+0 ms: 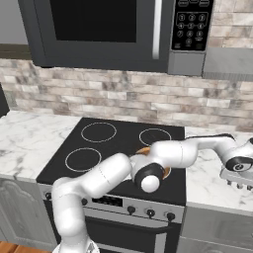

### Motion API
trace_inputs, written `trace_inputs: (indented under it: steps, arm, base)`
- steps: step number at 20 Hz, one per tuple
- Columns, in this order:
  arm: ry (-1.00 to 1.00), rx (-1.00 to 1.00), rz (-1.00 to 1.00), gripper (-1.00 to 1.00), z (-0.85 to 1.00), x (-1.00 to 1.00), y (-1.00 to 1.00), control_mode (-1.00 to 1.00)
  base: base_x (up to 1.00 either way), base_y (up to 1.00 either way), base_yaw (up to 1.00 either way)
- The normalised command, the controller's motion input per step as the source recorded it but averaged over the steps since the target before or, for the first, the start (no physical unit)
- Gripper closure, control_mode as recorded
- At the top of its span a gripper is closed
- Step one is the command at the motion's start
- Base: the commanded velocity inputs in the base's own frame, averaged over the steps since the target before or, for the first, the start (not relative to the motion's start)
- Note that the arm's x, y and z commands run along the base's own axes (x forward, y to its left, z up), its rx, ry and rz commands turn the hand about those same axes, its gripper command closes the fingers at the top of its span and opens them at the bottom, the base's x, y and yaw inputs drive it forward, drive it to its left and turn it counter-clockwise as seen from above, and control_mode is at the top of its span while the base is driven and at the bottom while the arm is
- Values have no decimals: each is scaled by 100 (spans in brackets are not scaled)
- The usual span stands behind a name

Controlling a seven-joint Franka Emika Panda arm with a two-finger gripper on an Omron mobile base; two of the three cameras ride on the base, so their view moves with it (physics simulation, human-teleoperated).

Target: Pick up the sugar cube(s) and place them in the saucepan with hot chocolate.

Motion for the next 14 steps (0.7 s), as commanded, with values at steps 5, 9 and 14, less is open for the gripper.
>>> trace_inputs:
  steps: [5,9,14]
  arm:
    - [0,0,0,-100,-10,0,-15,-100]
    - [0,0,0,-100,-3,-2,0,-100]
    - [0,0,0,100,-3,-6,0,-100]
  base:
    - [0,0,0]
    - [0,0,0]
    - [0,0,0]
